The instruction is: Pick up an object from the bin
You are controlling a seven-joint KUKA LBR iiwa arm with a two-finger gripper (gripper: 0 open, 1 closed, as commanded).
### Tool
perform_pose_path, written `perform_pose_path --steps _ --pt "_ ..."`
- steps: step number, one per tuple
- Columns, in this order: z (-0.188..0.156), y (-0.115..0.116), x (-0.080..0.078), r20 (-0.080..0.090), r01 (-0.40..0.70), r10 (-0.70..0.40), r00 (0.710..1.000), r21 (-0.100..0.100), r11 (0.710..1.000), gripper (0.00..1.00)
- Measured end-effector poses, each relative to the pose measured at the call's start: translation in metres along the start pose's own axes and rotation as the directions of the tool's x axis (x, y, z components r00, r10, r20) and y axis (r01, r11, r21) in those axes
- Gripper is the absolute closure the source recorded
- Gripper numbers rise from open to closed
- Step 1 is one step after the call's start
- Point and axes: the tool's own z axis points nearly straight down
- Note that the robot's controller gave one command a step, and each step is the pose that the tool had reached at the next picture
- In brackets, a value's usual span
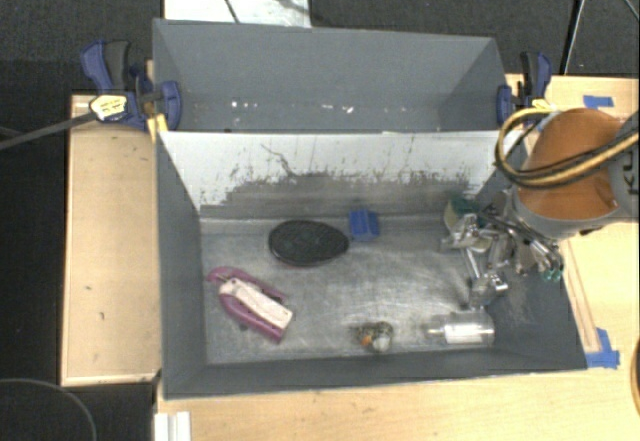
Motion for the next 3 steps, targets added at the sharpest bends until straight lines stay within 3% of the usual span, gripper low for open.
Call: perform_pose_path --steps 1,2,3 --pt "-0.057 -0.007 -0.029 0.014 -0.097 0.097 0.995 0.016 0.995 0.00" --pt "-0.093 0.067 -0.043 0.019 -0.145 0.144 0.989 0.013 0.989 0.00" --pt "-0.049 0.150 -0.043 0.010 -0.162 0.162 0.987 0.011 0.987 0.00"
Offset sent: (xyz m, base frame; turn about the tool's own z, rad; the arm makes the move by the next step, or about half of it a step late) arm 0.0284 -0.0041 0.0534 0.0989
